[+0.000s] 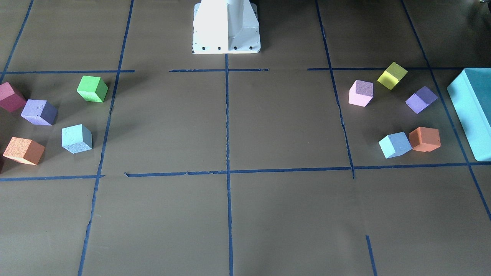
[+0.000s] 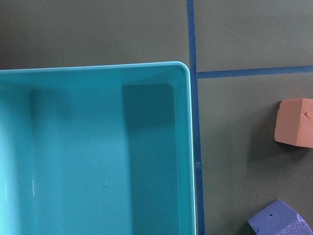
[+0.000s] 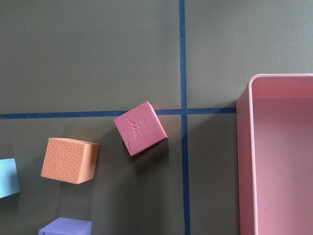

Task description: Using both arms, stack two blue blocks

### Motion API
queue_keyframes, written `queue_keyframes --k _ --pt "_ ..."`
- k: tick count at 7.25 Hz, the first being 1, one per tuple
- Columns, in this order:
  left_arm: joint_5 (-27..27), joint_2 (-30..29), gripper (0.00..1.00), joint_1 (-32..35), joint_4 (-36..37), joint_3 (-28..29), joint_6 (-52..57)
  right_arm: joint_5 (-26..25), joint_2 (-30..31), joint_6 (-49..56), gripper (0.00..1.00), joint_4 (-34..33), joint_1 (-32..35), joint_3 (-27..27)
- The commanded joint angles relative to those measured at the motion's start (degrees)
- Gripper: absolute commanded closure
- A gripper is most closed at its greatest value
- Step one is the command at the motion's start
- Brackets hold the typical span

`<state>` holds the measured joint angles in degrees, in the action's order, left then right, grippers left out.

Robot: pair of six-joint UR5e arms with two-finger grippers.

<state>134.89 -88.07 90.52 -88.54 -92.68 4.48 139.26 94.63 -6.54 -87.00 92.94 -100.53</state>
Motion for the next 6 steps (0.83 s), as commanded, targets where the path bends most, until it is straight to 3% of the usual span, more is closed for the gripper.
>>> queue_keyframes --k 1,4,6 --pt "0.0 0.0 0.0 0.0 -0.1 0.0 0.0 0.5 -0.9 -4.5 0.0 4.2 -3.8 -2.0" --pt "0.0 0.0 0.0 0.0 -0.1 -0.2 0.0 -0.5 -3.2 -24.3 0.0 19.3 -18.1 -3.2" --pt "0.0 0.0 0.0 0.0 -0.1 -0.4 0.0 -9.5 -4.3 -34.8 0.0 22.9 -28.9 -3.6"
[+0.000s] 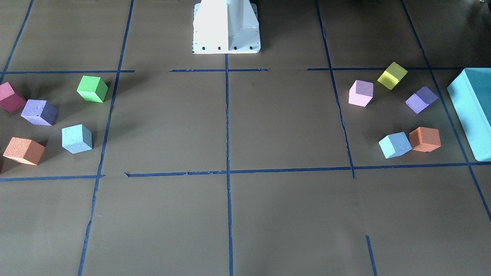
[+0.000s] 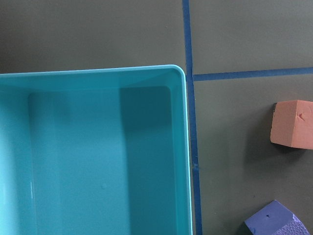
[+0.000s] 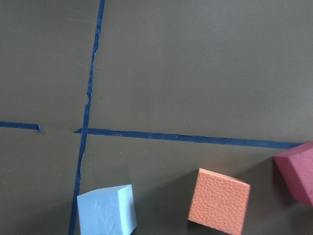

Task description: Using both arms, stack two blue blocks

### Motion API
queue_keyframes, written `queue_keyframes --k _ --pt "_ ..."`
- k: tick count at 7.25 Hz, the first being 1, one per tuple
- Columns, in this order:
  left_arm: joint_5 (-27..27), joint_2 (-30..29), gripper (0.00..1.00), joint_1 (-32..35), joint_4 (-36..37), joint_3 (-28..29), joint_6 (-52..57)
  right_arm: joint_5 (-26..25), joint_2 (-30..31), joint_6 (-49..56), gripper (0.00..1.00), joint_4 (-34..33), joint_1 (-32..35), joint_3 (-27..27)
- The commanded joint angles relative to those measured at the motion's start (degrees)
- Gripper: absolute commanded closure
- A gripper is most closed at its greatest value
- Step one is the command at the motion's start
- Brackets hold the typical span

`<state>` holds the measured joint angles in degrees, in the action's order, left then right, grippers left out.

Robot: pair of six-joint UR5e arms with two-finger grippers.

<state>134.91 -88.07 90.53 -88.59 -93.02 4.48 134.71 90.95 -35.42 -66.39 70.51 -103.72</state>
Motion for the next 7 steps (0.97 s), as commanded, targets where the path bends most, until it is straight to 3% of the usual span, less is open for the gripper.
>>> queue_keyframes --k 1,7 --pt "0.0 0.0 0.0 0.0 0.0 -0.1 0.0 -6.4 -1.2 -6.4 0.0 2.3 -9.8 -0.3" --pt "0.1 0.0 0.0 0.0 0.1 -0.9 -0.1 -13.9 -6.2 -6.2 0.0 1.7 -19.3 6.1"
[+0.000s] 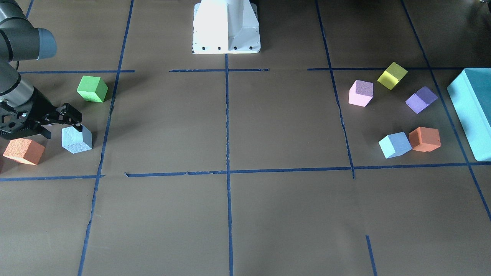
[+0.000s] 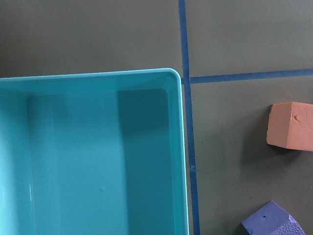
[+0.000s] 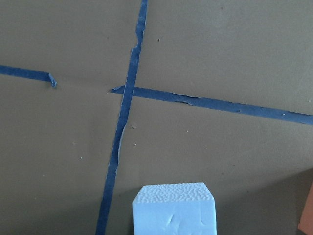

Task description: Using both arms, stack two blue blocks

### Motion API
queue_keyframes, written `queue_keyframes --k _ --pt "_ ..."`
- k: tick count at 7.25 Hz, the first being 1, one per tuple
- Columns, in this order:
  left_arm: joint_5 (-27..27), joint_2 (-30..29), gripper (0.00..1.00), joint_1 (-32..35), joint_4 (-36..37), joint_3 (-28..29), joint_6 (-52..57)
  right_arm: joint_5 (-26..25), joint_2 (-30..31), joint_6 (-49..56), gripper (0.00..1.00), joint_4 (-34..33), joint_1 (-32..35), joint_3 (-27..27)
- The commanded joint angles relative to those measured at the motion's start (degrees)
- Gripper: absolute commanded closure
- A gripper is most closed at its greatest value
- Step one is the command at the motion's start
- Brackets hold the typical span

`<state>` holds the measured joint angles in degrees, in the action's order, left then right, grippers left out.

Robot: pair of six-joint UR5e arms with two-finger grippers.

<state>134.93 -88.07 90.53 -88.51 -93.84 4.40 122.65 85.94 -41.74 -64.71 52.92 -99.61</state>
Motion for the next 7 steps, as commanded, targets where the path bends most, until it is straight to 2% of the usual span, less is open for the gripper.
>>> queue_keyframes --k 1,5,6,7 --pt "0.1 0.0 0.0 0.0 0.0 -0.1 0.0 -2.1 -1.3 0.1 0.0 0.0 -2.6 2.4" --pt "0.2 0.0 0.0 0.0 0.0 -0.2 0.0 -2.5 -3.7 0.4 0.01 0.0 -4.2 6.7" --pt "0.2 0.0 0.0 0.0 0.0 -0.2 0.0 -2.3 -3.7 0.5 0.08 0.0 -4.0 6.4" --pt "0.2 0.0 0.0 0.0 0.0 -0.2 0.0 -1.8 -3.6 0.5 0.31 -0.1 -3.1 6.3"
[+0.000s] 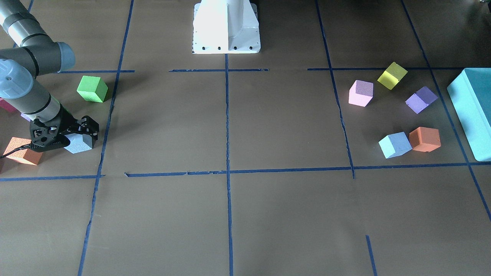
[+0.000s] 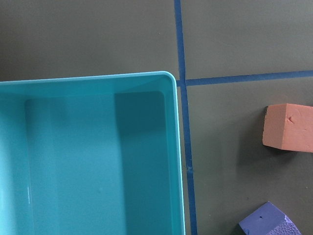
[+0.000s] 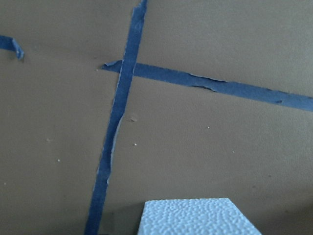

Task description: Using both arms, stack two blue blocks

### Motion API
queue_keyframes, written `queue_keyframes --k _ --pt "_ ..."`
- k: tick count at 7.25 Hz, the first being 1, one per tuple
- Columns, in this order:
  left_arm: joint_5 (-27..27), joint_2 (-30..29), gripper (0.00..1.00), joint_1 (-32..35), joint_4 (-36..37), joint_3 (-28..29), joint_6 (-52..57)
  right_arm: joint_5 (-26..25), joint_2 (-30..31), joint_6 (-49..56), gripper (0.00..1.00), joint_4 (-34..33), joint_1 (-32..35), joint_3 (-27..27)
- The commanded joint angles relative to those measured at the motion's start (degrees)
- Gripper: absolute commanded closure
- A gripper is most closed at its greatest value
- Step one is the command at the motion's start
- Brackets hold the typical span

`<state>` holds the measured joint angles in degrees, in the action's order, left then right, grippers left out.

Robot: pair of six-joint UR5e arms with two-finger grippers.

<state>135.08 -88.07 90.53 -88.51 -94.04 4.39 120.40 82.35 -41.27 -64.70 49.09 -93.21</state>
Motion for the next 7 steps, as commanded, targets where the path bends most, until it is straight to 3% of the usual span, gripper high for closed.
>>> queue_keyframes --k 1,2,3,4,5,7 --pt "0.0 0.0 0.0 0.0 0.0 0.0 0.0 0.7 0.3 0.3 0.6 -0.1 1.6 -0.5" --pt "0.0 0.0 0.0 0.0 0.0 0.0 -0.1 0.9 0.5 0.3 0.86 -0.1 2.1 -0.6" --pt "0.0 0.0 0.0 0.0 0.0 -0.2 -0.1 0.9 0.7 0.3 0.98 -0.2 2.4 -1.5" --pt "0.4 0.0 0.0 0.0 0.0 -0.2 -0.2 1.2 0.4 0.3 0.99 -3.4 3.4 -4.4" --pt "0.4 0.0 0.0 0.0 0.0 -0.2 -0.2 1.4 -1.7 0.3 0.99 -13.4 3.2 -9.7" --pt "0.4 0.0 0.0 0.0 0.0 -0.3 -0.2 0.2 -15.3 -0.6 0.98 -29.6 -0.8 -10.7"
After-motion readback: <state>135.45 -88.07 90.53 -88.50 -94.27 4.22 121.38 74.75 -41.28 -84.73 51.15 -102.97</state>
